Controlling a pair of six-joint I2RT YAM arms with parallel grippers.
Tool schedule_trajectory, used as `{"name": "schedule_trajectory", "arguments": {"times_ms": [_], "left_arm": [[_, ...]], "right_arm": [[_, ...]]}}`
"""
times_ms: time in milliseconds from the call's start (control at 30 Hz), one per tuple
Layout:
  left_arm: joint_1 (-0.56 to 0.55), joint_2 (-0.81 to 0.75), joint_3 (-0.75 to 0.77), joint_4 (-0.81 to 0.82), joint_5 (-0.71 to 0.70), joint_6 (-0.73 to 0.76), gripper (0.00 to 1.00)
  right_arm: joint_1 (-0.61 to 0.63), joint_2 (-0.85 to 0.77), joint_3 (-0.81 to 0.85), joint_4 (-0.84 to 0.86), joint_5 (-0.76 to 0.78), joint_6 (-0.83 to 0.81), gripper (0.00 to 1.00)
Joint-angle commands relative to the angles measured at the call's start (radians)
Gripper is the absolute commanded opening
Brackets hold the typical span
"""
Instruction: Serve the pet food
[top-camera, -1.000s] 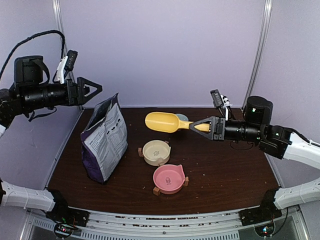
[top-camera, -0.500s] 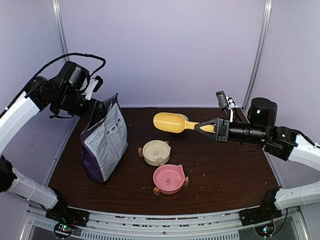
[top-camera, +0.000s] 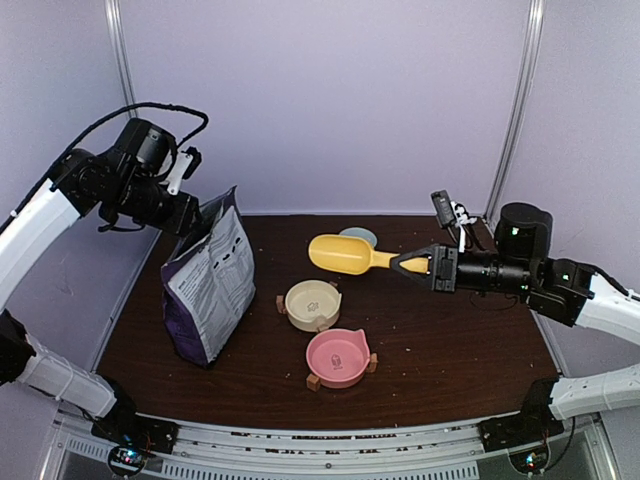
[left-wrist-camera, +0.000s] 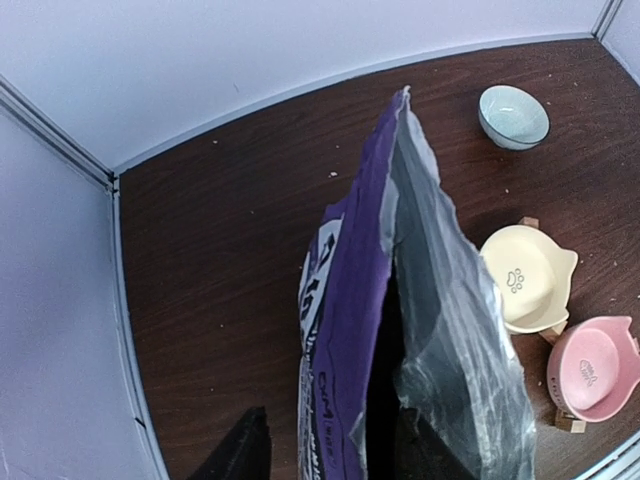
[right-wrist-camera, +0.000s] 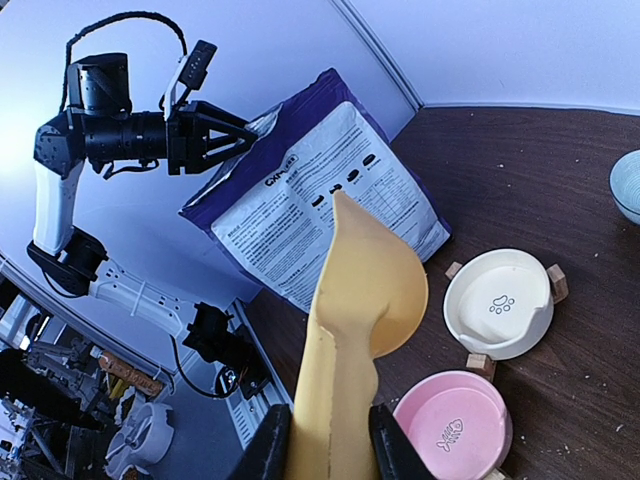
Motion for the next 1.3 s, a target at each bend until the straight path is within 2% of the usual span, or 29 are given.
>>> {"name": "schedule_trajectory", "arguments": {"times_ms": [0,67,133,200,333,433,600,700,767,833,900,967,1100,1267], "left_arm": [[0.014,0.02,0.002,0.021,0.012,0.033,0.38],[0.02,0.041,0.003,0.021,0.024,0.042,0.25],[0.027,0.059,0.017,0.022,0.028,0.052,0.08],[0.048,0.069,0.039,0.039,0.019,0.065,0.0],[0.146,0.094,0.113,0.108,0.027,0.099,0.0],[0.197,0.148,0.233,0.139,-0.022,0.144,0.0],[0.212,0.248,0.456,0.172,-0.153,0.227,0.0],[0.213,0.236,0.478,0.24,-0.183,0.257,0.0],[0.212,0.192,0.415,0.308,-0.162,0.273,0.0],[0.213,0.118,0.273,0.402,-0.053,0.311,0.0],[0.205,0.037,0.047,0.475,0.104,0.337,0.0],[0.146,-0.026,-0.139,0.507,0.225,0.378,0.0],[-0.047,-0.083,-0.435,0.53,0.29,0.38,0.0],[-0.179,-0.087,-0.604,0.538,0.314,0.232,0.0]], "right_arm": [[0.005,-0.003,0.0,0.037,0.019,-0.003,0.13],[0.006,-0.001,0.0,0.036,0.02,-0.004,0.14],[0.005,-0.001,0.0,0.031,0.028,-0.005,0.14],[0.006,-0.001,0.0,0.029,0.04,-0.007,0.14],[0.006,0.008,0.015,0.003,0.086,-0.011,0.13],[0.007,0.026,0.027,-0.004,0.091,-0.012,0.13],[0.006,0.027,0.033,0.0,0.098,-0.006,0.13],[0.006,0.017,0.021,0.005,0.104,0.005,0.13],[0.006,0.006,0.0,0.016,0.106,0.019,0.13],[0.007,-0.007,-0.025,0.036,0.106,0.032,0.13],[0.006,-0.016,-0.048,0.059,0.104,0.042,0.13],[0.006,-0.021,-0.061,0.063,0.102,0.048,0.13],[0.008,-0.025,-0.069,0.055,0.097,0.043,0.13],[0.009,-0.02,-0.065,0.037,0.08,0.033,0.13]]}}
